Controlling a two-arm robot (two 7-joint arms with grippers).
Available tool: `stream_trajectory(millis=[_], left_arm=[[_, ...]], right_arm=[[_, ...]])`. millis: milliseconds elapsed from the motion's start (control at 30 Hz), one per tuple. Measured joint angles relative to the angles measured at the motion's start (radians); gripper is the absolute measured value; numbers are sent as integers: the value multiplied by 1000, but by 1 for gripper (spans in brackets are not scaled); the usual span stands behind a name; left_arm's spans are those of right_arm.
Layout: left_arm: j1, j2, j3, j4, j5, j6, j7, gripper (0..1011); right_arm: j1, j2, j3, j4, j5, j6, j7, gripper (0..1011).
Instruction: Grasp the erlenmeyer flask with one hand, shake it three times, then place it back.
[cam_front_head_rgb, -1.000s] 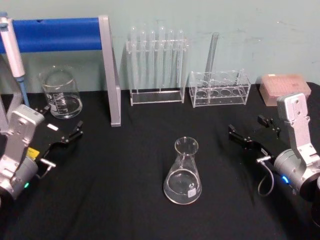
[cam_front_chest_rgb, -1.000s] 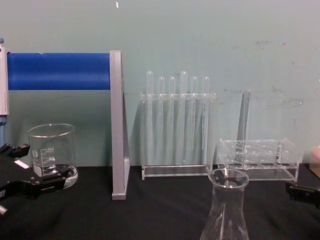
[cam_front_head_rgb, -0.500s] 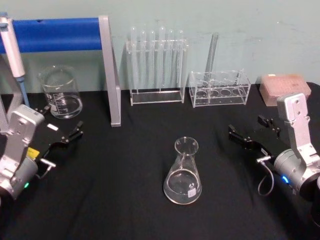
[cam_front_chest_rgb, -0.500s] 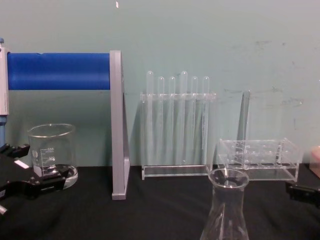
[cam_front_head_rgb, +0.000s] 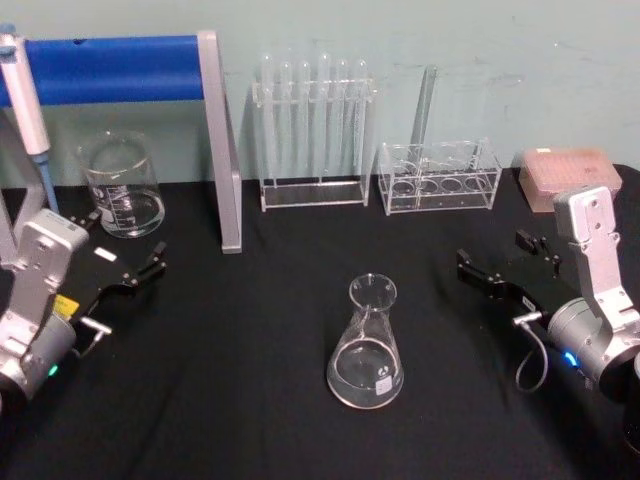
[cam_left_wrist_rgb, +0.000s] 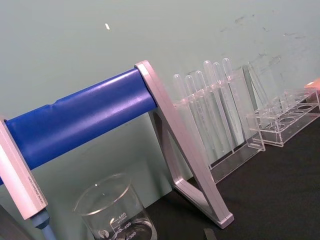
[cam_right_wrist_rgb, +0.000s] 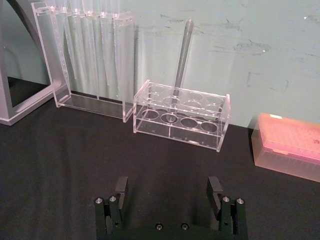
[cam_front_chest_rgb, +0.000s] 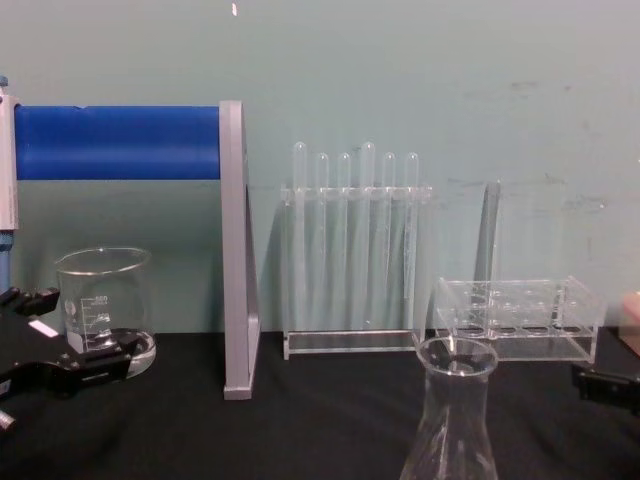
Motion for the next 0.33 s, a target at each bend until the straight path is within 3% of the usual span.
stream_trajectory(millis=[333], left_arm=[[0, 0, 0, 0, 0, 0, 0, 1001]], right_arm=[[0, 0, 0, 0, 0, 0, 0, 1003]])
